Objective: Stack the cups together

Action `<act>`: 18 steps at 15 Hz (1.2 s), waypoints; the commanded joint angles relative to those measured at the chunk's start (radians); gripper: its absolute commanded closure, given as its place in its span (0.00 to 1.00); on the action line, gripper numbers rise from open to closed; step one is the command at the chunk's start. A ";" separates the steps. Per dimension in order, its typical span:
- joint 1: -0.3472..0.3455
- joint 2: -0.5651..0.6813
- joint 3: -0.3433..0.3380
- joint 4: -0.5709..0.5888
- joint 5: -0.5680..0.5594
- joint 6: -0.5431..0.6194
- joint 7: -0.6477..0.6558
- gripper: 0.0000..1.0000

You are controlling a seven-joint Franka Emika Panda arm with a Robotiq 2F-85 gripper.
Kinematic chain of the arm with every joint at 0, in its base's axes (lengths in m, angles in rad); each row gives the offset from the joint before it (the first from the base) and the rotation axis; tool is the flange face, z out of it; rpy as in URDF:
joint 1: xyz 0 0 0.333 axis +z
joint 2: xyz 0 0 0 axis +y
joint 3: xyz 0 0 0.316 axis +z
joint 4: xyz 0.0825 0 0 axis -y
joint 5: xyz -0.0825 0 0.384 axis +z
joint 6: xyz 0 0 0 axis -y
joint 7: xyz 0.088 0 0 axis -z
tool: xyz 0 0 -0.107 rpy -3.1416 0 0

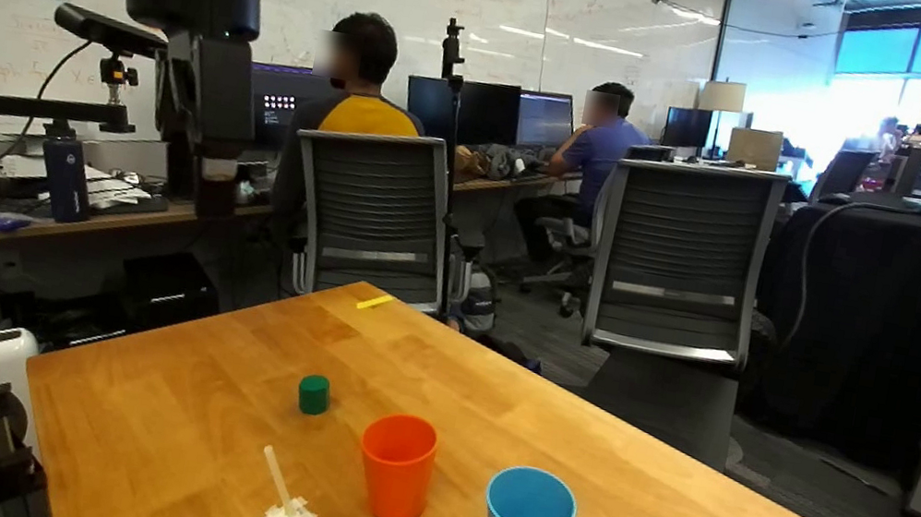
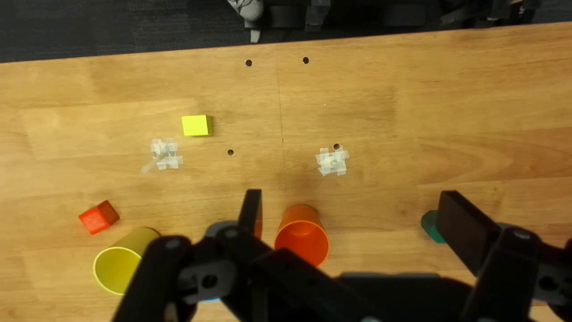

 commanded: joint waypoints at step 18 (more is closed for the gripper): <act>0.005 0.138 0.012 0.127 0.033 0.003 0.033 0.00</act>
